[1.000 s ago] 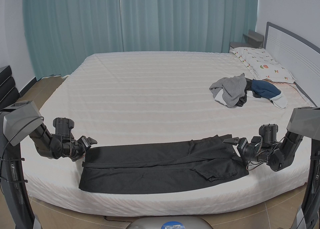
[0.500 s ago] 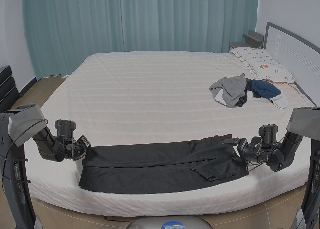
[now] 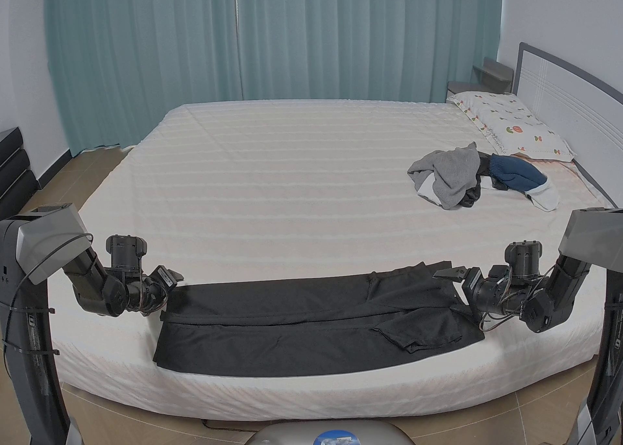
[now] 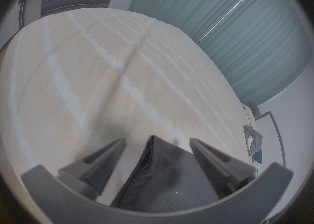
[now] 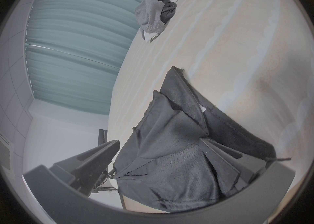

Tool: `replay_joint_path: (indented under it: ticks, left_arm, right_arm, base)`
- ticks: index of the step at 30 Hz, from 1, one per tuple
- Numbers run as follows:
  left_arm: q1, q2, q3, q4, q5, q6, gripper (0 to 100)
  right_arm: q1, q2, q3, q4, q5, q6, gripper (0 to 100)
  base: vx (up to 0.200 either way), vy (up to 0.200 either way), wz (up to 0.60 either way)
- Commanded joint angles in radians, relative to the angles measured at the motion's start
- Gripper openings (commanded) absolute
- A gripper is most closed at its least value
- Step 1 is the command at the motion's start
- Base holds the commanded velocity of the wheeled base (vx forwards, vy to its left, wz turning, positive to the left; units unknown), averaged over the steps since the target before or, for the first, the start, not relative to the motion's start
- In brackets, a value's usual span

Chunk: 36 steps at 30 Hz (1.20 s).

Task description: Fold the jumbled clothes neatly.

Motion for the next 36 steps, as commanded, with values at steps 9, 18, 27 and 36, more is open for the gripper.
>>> replay_joint_path:
  ticks: [9,18,27,36]
  left_arm:
    - [0.035,-0.120,0.078,-0.003,-0.131,-0.004,100]
    - [0.047,-0.153,0.115,0.048,-0.243,0.323,100]
    - [0.015,-0.114,0.119,0.132,-0.236,0.407,100]
    - [0.013,-0.084,0.125,0.131,-0.232,0.426,100]
  right_arm:
    - [-0.045,-0.021,-0.010,-0.002,0.045,0.042,100]
    - [-0.039,-0.017,-0.005,-0.002,0.042,0.036,100]
    - [-0.034,-0.013,-0.001,-0.002,0.042,0.010,100]
    - [-0.033,-0.008,-0.001,-0.002,0.042,-0.002,100]
  base:
    - [0.000,0.000,0.00]
    - [0.000,0.000,0.00]
    - [0.000,0.000,0.00]
    - [0.000,0.000,0.00]
